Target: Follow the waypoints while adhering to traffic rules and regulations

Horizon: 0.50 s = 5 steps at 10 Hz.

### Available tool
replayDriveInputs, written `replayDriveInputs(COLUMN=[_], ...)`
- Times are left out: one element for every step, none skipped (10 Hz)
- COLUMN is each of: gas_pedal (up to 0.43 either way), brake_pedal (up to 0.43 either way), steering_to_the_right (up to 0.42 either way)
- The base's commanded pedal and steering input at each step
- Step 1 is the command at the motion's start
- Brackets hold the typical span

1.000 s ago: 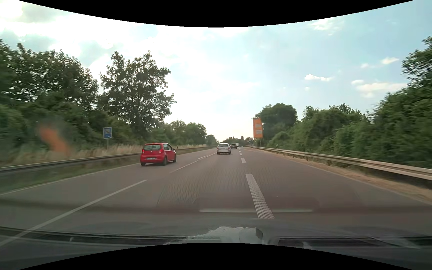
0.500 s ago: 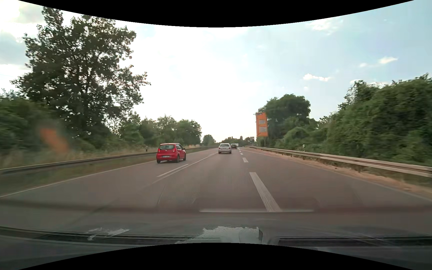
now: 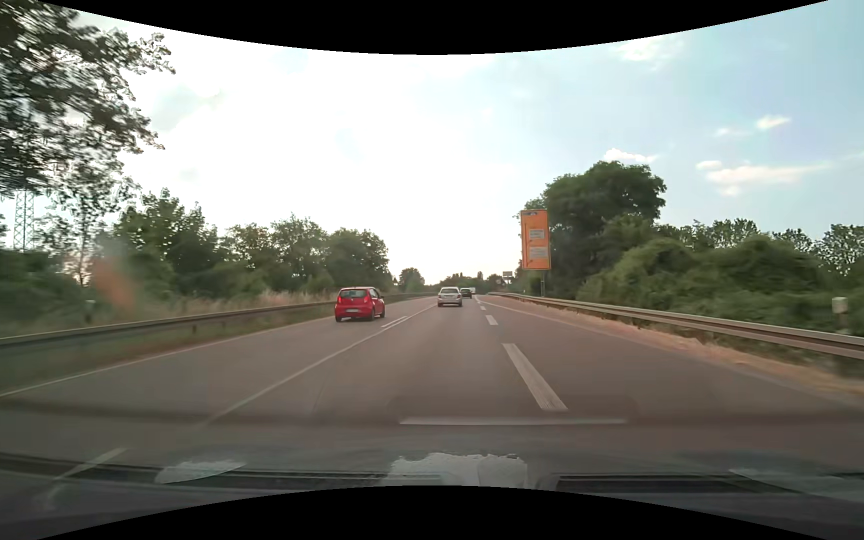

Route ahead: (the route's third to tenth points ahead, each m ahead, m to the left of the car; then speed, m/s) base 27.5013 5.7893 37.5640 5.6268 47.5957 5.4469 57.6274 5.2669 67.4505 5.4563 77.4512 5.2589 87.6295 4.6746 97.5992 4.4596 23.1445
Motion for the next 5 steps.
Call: replayDriveInputs(gas_pedal=[0.169, 0.157, 0.157, 0.157, 0.157], brake_pedal=[0.000, 0.000, 0.000, 0.000, 0.000], steering_to_the_right=[0.003, 0.003, 0.003, 0.003, 0.002])
